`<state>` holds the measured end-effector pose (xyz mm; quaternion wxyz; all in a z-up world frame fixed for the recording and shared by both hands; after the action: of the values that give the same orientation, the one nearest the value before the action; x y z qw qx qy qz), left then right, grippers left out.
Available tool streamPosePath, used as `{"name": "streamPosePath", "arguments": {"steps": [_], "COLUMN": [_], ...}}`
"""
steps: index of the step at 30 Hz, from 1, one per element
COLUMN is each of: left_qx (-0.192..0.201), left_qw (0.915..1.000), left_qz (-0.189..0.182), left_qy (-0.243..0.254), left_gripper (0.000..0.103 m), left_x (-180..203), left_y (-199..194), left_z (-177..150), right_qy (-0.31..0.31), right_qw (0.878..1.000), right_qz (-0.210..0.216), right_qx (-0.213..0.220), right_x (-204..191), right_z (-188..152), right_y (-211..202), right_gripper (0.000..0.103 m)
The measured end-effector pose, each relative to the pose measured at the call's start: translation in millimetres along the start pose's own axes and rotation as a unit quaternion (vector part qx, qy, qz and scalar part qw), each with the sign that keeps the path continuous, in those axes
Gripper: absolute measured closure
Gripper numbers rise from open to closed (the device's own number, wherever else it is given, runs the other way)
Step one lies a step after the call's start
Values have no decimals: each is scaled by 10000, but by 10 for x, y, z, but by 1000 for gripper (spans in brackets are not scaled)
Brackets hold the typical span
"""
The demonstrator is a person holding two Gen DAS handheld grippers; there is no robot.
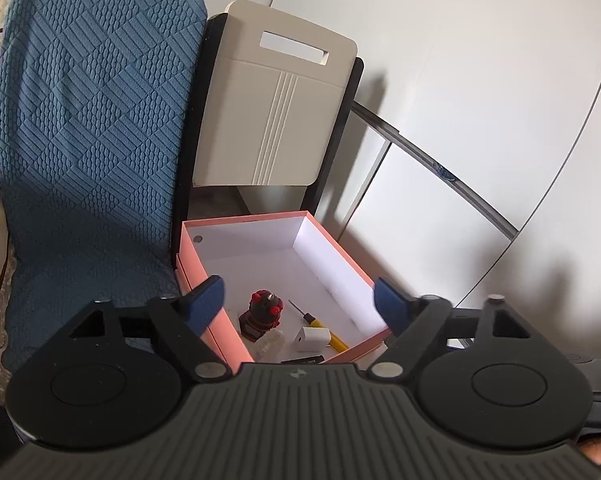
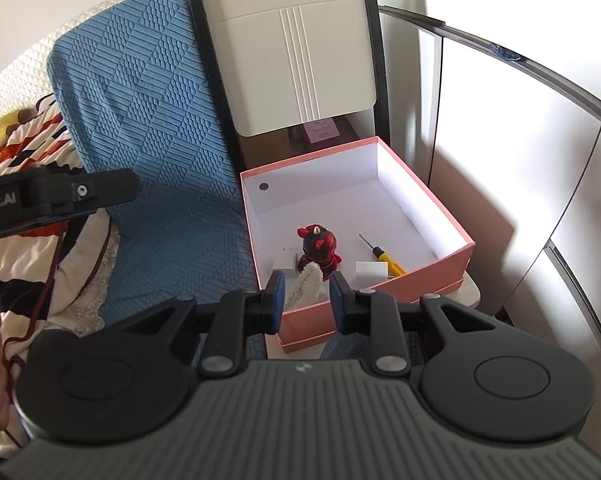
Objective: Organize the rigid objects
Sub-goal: 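Open both tools and withdraw them up from the box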
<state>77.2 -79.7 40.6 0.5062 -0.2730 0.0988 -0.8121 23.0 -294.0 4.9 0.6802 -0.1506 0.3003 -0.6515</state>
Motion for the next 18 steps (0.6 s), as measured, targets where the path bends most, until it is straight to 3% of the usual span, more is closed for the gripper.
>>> {"name": "streamPosePath", "arguments": {"steps": [3, 4, 6, 7, 8, 18], "left_qx": [31, 7, -40, -43, -54, -258], "left_qw": [10000, 9999, 9999, 9998, 9998, 9980], "left_qz": [61, 97, 139, 172, 213, 509], "left_qy": [-34, -37, -35, -15, -1, -261], "left_gripper": [5, 4, 2, 2, 1, 0], "left_x": [-25, -39, -62, -70, -79, -260], "left_y": [-42, -44, -59, -72, -82, -125], "left_z": [-20, -29, -59, -77, -96, -233], "right_qy": [71, 109, 249, 328, 382, 111], "right_qw": [10000, 9999, 9997, 9994, 9992, 9994], "right_qz": [15, 20, 37, 26, -15, -290], "right_qx": [9, 17, 50, 66, 101, 138], "right_x": [-5, 3, 34, 57, 75, 116], "right_z": [-24, -28, -25, -19, -22, -30], "right_y": [-27, -30, -32, -33, -45, -112], "right_gripper": [75, 68, 46, 27, 16, 17]}}
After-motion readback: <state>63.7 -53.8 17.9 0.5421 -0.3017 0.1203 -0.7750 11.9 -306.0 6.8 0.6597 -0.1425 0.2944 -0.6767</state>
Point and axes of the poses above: each gripper's, at about its wrist camera, not at the fingertips, and y roughly the way its jaws point, x to its right, z to its top, the point moved 5 cm from there along y, roughly the way its jaws point, and after that the axes turned 1 degree about x, right-handed, at the moved point
